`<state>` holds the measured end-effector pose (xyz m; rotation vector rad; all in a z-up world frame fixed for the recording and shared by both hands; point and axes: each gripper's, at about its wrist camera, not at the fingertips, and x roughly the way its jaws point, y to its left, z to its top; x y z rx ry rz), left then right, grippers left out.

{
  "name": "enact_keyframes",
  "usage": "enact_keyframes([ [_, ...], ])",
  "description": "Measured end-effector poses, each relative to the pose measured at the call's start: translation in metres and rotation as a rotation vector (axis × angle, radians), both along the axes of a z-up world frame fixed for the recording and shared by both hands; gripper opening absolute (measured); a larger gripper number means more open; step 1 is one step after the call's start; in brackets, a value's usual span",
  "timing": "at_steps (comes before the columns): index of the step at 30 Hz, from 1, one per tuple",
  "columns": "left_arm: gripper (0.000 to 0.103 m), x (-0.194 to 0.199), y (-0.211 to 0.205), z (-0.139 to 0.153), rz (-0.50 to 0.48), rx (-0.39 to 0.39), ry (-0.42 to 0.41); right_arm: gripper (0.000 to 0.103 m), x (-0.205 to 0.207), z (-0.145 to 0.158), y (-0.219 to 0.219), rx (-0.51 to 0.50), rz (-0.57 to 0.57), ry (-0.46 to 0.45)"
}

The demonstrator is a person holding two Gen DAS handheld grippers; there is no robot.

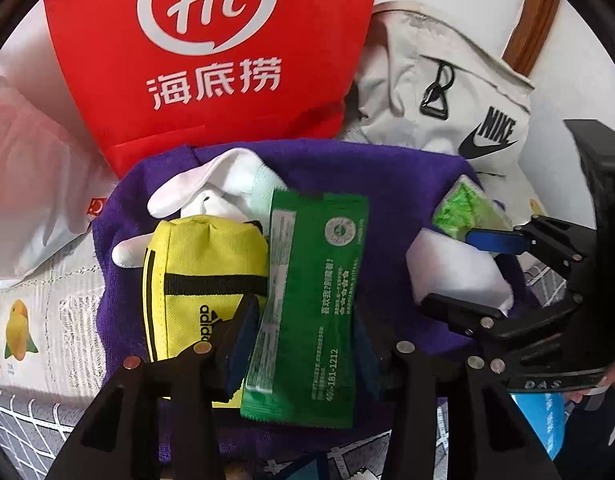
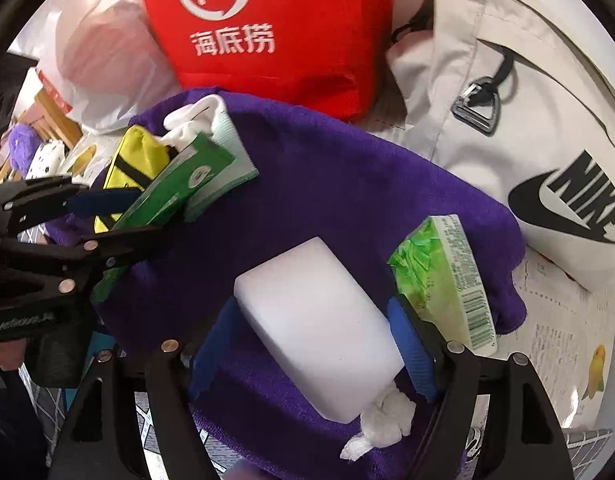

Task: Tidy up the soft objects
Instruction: 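Open the left tool over the towel while the right tool releases the sponge onto it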

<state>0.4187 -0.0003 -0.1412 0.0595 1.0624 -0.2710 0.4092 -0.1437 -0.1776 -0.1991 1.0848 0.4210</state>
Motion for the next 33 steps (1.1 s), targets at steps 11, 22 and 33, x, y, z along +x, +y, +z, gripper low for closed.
enact_keyframes([
  [11,0.073,-0.001,0.006,0.005,0.01,-0.017,0.01,0.079,-0.003,0.003,0.002,0.026,0.018,0.013],
  [22,0.073,-0.004,0.011,0.016,0.038,0.005,-0.012,0.079,-0.006,0.013,-0.004,0.041,0.004,0.011],
  [33,0.073,-0.025,0.022,0.063,0.086,-0.022,-0.114,0.079,-0.034,0.071,-0.023,0.115,-0.078,-0.106],
])
